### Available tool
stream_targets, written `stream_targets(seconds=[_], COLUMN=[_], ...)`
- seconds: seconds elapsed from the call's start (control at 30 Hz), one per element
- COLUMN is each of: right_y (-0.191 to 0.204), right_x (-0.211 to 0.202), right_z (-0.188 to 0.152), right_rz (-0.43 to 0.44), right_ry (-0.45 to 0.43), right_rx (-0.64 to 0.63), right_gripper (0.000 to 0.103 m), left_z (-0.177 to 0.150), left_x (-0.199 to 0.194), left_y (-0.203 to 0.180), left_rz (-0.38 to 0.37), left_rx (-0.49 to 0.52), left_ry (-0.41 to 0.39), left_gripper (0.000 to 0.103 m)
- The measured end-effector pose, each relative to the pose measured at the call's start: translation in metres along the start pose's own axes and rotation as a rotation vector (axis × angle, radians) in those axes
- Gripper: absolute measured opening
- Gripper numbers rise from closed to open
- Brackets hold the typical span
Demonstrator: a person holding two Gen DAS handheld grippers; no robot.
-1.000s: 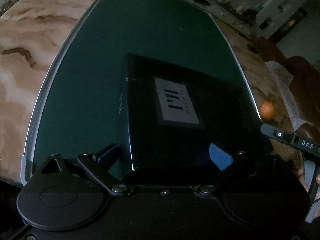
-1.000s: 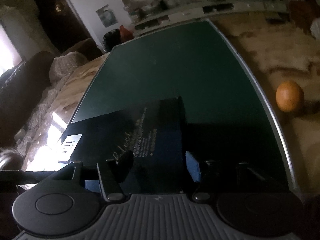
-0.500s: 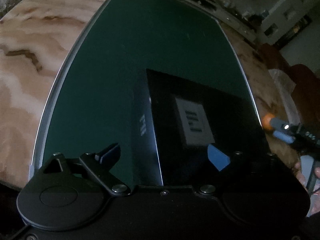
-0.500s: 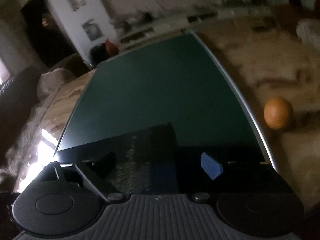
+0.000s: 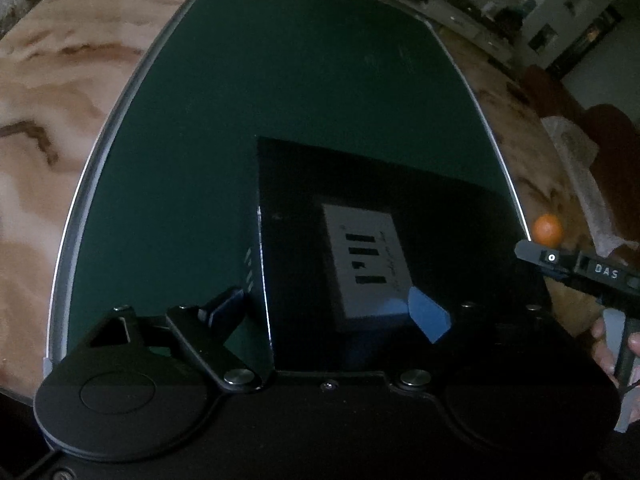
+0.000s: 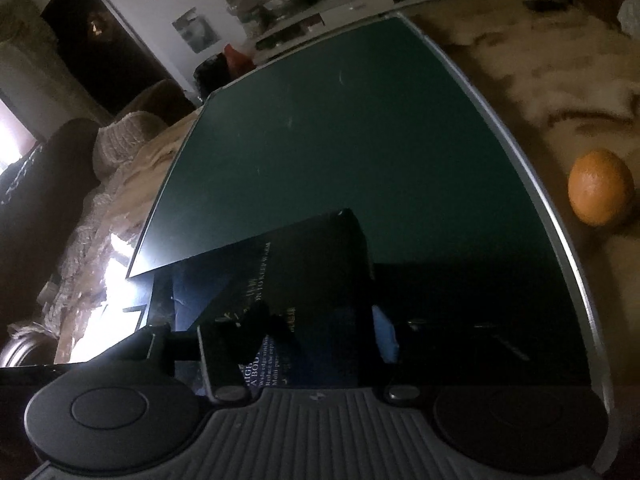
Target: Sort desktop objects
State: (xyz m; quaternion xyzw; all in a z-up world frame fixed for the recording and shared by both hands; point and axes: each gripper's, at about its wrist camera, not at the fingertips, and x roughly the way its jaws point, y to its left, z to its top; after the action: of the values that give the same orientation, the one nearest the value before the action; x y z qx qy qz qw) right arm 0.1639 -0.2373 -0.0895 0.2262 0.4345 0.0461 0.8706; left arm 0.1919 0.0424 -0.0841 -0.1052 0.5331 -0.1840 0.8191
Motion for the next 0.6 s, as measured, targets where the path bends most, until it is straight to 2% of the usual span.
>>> stream_targets(seconds=[0.3, 0.6], right_y=[0.025, 0.022], right_x=[-0.018, -0.011], right_z=[0.001, -0.005], right_rz=[-0.030, -0.032], right_ry=[-0.058, -0.047], right_rx=[-0.094, -0.083], right_gripper=[0.057, 0.057], left_z=[-0.008, -0.020], left_x=[-0.020, -0.013], left_y=[-0.005, -0.010], left_rz=[0.000, 0.043], left_rx=[0.001, 0.027], left_ry=[-0.034, -0.027], left_gripper=[0.090, 0.090])
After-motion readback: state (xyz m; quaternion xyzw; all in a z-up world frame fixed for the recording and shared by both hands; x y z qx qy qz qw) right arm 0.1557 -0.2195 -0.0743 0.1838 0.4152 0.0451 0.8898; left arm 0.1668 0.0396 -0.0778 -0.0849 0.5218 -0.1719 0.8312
